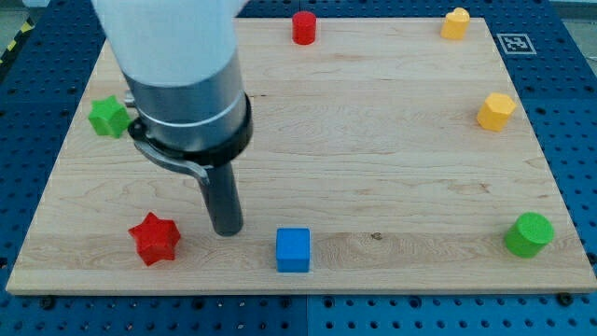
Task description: Push the red star towards the bottom left corner
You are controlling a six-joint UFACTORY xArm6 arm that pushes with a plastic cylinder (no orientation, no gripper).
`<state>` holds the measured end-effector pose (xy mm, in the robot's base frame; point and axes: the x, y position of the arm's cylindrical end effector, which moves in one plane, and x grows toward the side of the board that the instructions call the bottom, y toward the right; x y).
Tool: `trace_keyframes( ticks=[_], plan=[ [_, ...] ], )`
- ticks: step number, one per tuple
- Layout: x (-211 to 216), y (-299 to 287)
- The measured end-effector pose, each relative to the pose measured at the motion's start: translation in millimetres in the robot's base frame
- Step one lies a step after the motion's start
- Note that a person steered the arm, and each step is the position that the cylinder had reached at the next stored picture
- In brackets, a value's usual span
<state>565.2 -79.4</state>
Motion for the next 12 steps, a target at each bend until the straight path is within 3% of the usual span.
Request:
trace_keyframes(
  ticks=[4, 7, 12],
  plan=[
    [6.7, -64.1],
    [30.0, -70.9],
    [28.2, -104.3]
  ],
)
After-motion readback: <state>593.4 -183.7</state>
